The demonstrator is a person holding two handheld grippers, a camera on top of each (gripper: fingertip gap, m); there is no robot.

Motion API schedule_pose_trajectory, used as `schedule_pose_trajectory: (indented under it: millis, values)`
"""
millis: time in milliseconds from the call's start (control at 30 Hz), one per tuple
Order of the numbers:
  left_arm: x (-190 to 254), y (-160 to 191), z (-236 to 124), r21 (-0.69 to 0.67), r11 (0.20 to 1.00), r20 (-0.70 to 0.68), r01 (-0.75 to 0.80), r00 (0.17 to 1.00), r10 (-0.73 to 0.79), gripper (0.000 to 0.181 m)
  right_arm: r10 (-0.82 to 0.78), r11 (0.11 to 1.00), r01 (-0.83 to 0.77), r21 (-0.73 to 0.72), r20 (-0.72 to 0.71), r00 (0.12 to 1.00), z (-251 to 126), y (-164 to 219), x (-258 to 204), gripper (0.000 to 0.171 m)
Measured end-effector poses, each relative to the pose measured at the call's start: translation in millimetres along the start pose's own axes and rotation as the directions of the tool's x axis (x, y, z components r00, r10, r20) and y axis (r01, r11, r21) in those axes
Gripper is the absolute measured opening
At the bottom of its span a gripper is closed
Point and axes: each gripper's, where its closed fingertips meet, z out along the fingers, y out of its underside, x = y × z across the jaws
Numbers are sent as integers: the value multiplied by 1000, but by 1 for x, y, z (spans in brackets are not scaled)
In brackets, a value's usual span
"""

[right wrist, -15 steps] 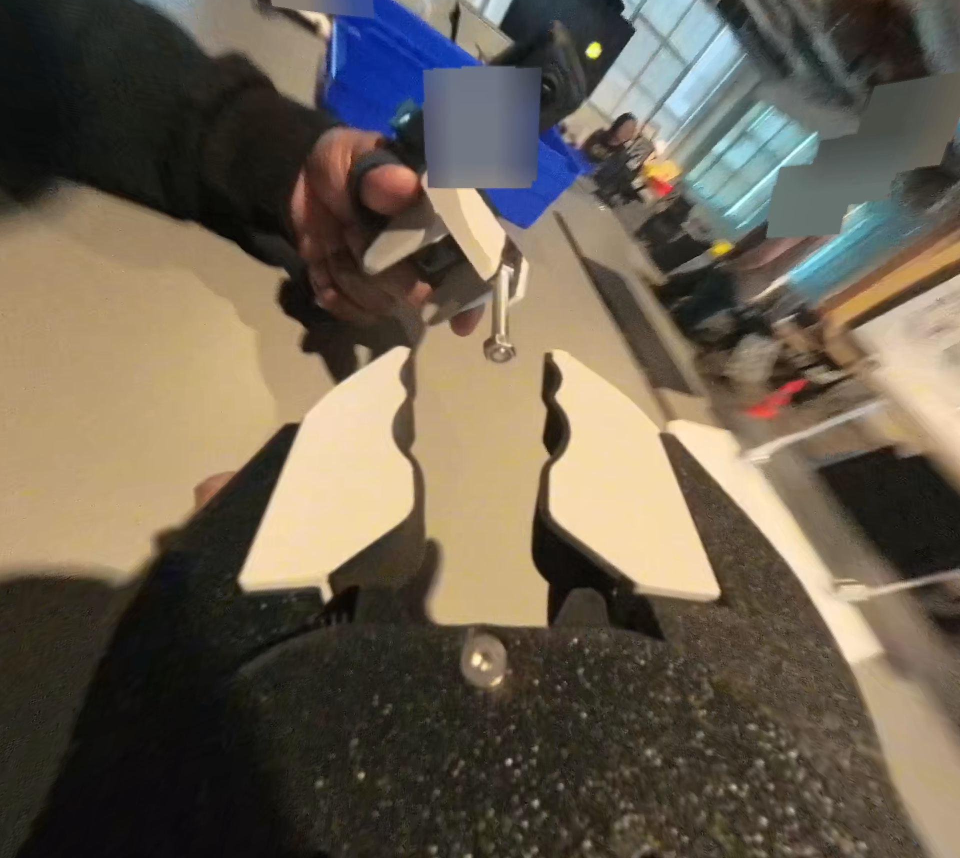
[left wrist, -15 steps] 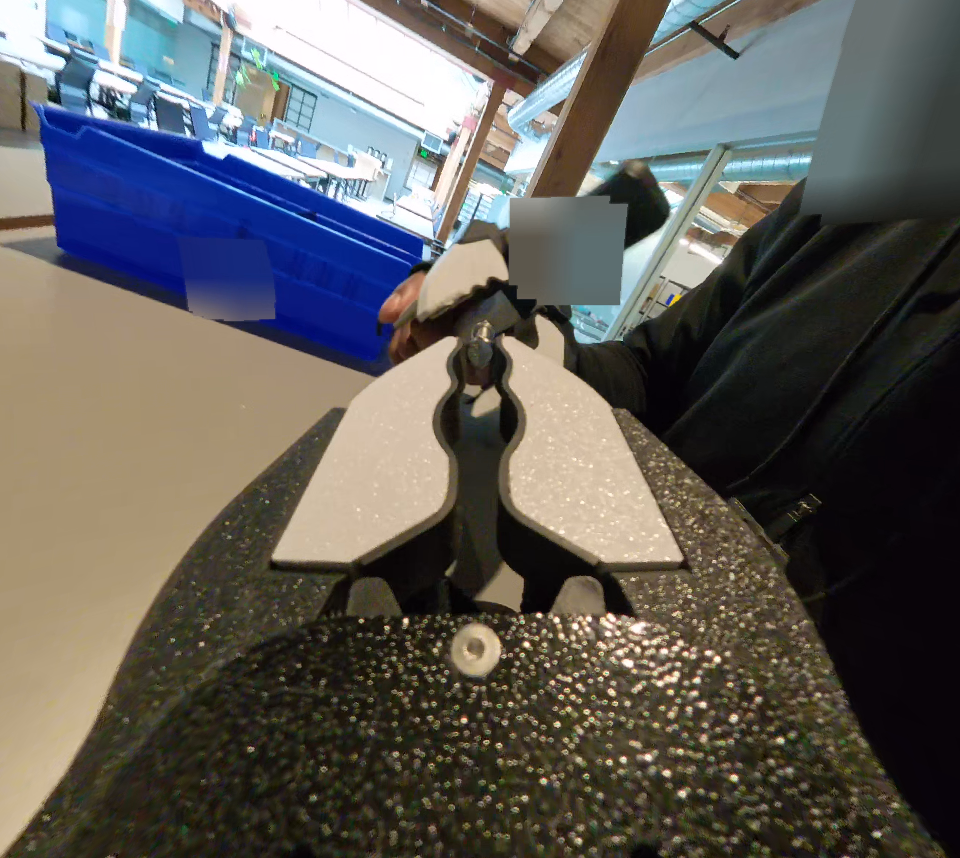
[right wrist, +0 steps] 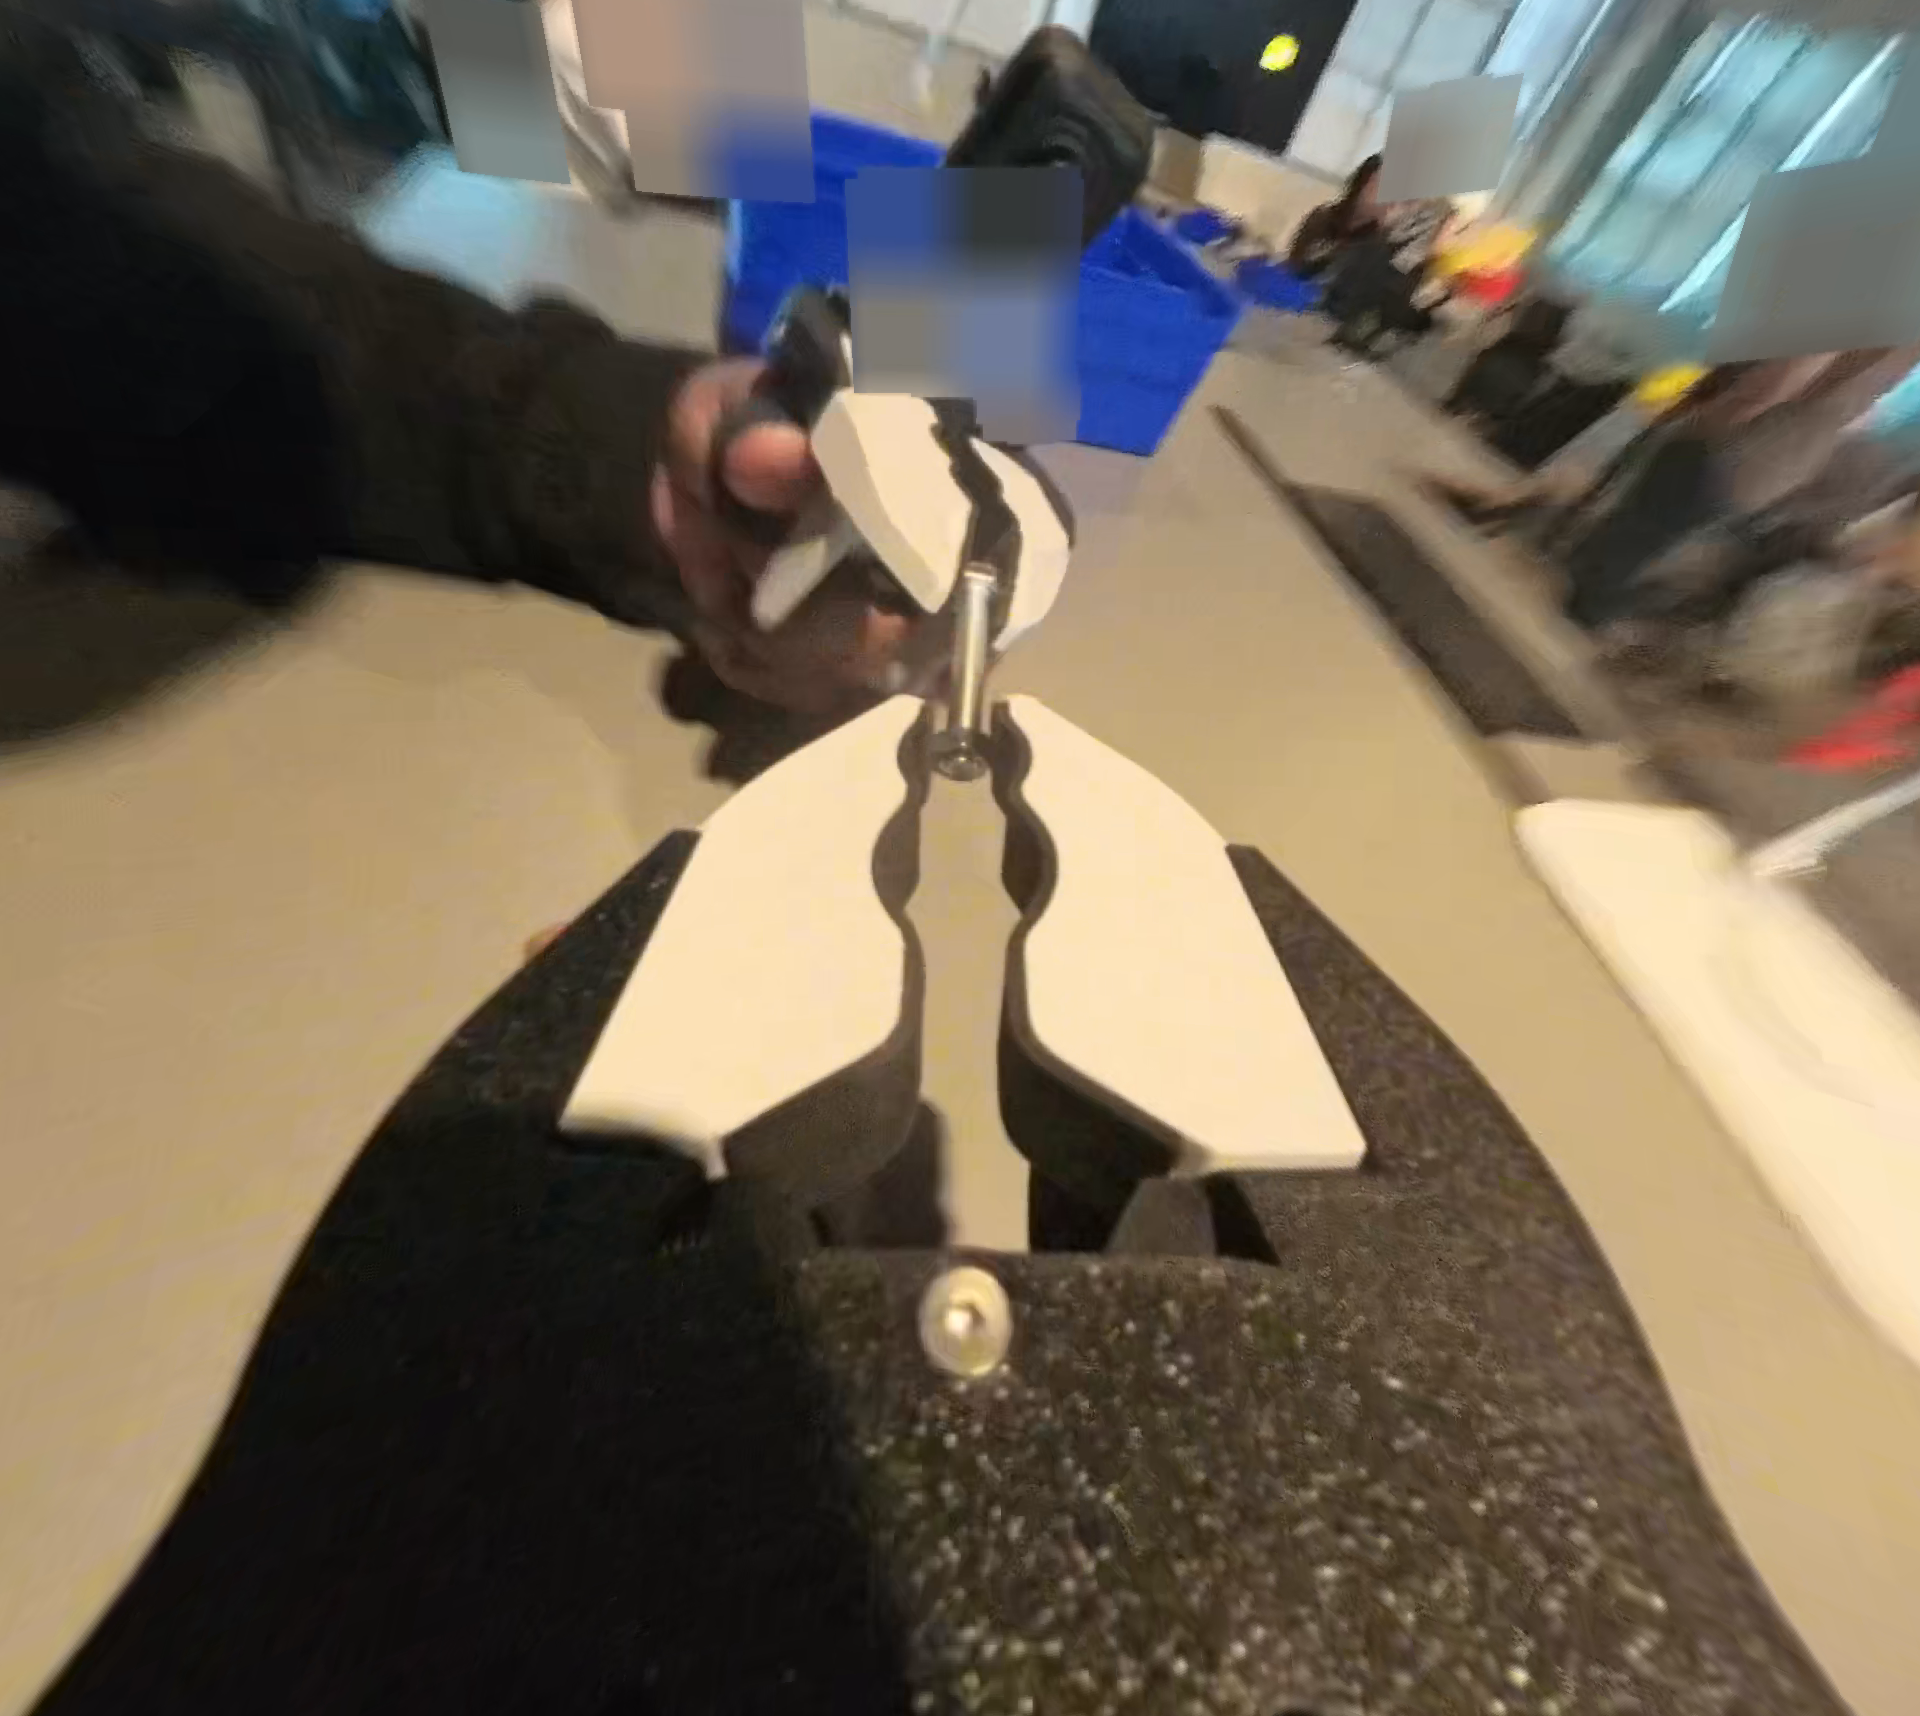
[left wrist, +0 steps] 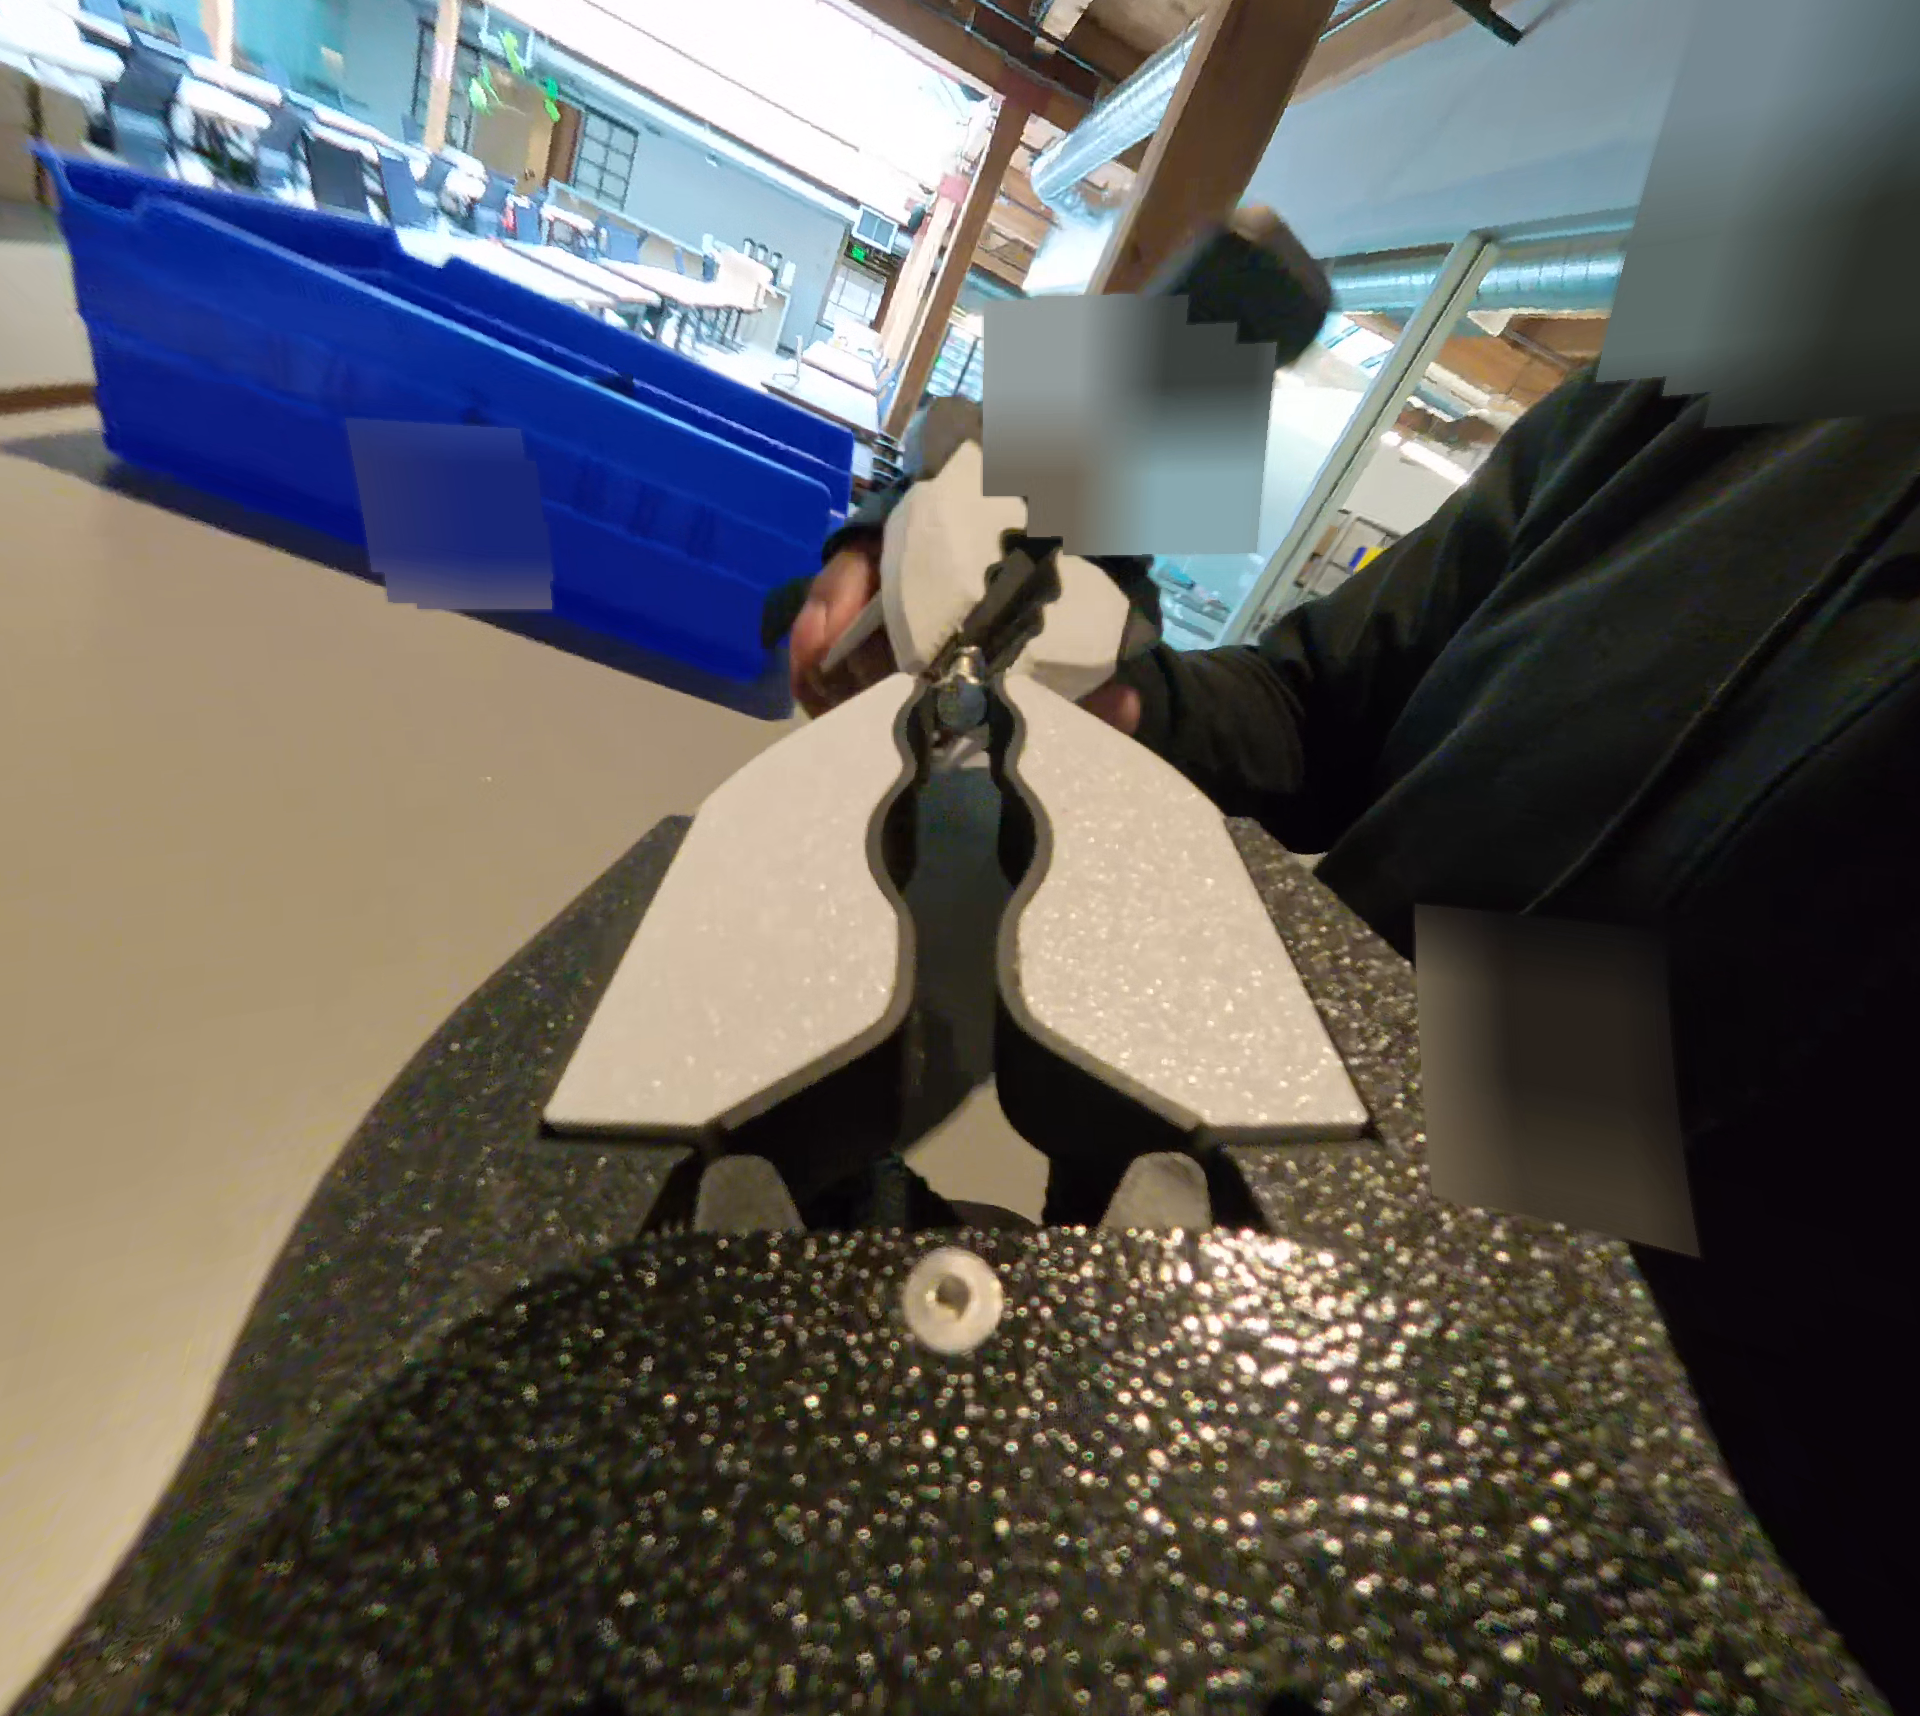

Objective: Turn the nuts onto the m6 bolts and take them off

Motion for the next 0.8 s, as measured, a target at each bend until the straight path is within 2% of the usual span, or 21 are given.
schedule_pose_trajectory:
  millis: [33, 100, 133, 167, 233, 267, 300, 367, 433, 533, 600, 667, 700, 733, 800]
  values:
    - [-1, 2, 1, -5, 999, -10, 34, 999, -34, 10, -174, 984, 172, -40, -59, 983, -1, 2, 1, 10]
    - [-1, 4, 2, -8, 998, -13, 55, 998, -55, 10, -475, 879, 458, -135, -162, 865, -3, 4, 4, 11]
    - [-1, 3, 2, -4, 999, -9, 46, 999, -46, 10, -549, 835, 525, -165, -196, 812, -3, 3, 6, 10]
    - [-1, 2, 2, 2, 999, -8, 37, 999, -37, 10, -562, 827, 535, -172, -214, 799, -3, 2, 6, 10]
    - [0, -1, 0, 20, 1000, -7, 12, 1000, -12, 10, -448, 894, 432, -116, -213, 868, -2, 0, 6, 12]
    - [0, -3, 0, 30, 1000, -2, -4, 1000, 4, 10, -343, 939, 336, -67, -195, 919, -2, -2, 7, 21]
    - [0, -6, -1, 37, 999, 8, -22, 1000, 22, 10, -215, 976, 215, -19, -162, 963, -2, -4, 8, 31]
    - [0, -9, -2, 49, 997, 23, -67, 998, 66, 10, 66, 997, -64, 51, -47, 997, -1, -6, 8, 36]
    - [3, -12, -3, 60, 993, 27, -104, 994, 103, 10, 310, 945, -315, 86, 67, 949, -1, -7, 10, 36]
    - [6, -14, -3, 63, 988, 27, -142, 990, 141, 10, 534, 817, -567, 105, 233, 813, -3, -11, 9, 31]
    - [7, -13, -2, 58, 986, 28, -159, 987, 157, 10, 603, 751, -654, 85, 315, 733, -3, -13, 5, 25]
    - [7, -12, -1, 48, 985, 30, -166, 986, 165, 10, 621, 730, -682, 47, 372, 690, -1, -14, -3, 19]
    - [8, -12, -1, 48, 986, 25, -162, 987, 161, 10, 608, 745, -666, 40, 369, 703, -1, -13, -5, 12]
    - [7, -12, -1, 49, 987, 27, -151, 988, 150, 10, 576, 780, -624, 48, 335, 746, 0, -11, -4, 11]
    - [3, -8, 0, 24, 994, 34, -106, 994, 105, 10, 440, 885, -462, 57, 225, 869, 1, -6, 0, 11]
